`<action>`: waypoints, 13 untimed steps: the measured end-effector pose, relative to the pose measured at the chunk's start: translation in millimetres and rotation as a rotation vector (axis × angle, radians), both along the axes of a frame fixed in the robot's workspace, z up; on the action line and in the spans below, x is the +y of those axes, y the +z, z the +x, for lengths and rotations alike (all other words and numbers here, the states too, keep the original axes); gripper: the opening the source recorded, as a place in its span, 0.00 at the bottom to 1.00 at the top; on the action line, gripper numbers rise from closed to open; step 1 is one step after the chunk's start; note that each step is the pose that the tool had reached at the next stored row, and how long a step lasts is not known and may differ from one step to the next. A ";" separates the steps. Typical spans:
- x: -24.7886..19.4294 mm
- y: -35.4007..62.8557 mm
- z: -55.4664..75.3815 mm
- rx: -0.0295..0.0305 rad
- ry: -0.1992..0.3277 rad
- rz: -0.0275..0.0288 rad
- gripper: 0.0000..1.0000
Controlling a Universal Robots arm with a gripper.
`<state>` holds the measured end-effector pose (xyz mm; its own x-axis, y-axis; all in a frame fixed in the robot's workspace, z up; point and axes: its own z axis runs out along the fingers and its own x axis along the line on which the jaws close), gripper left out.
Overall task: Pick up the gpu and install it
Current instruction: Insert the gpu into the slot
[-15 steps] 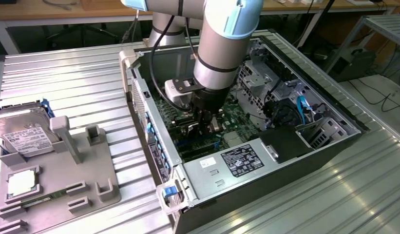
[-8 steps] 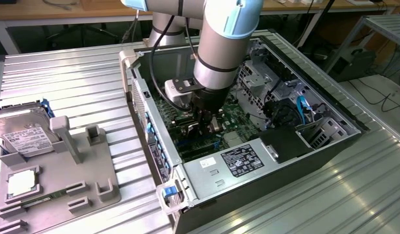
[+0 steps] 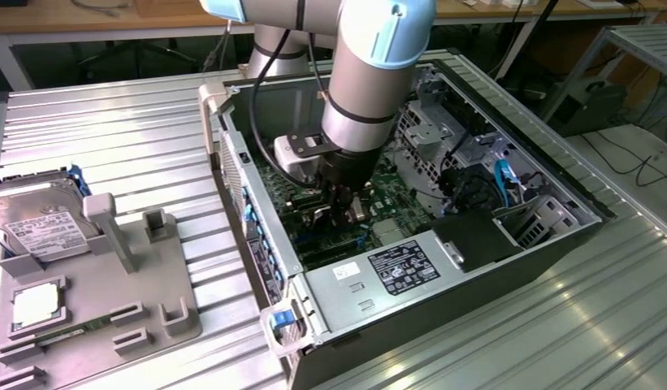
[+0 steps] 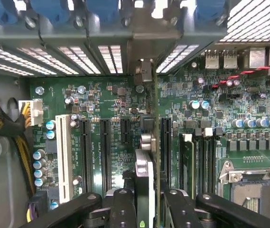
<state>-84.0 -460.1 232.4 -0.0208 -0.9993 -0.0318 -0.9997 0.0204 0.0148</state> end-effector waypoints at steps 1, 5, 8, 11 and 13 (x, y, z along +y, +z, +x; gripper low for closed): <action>0.0 -0.7 0.0 0.0000 0.000 0.0001 0.28; 0.1 -1.3 0.0 -0.0005 0.000 0.0007 0.28; 0.1 -1.3 0.0 -0.0005 0.000 0.0007 0.28; 0.4 -2.2 0.0 -0.0012 0.000 0.0037 0.29; 0.3 -1.5 0.0 -0.0010 0.000 0.0019 0.36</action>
<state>-84.0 -459.8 230.9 -0.0210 -0.9992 -0.0337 -0.9997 0.0205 0.0138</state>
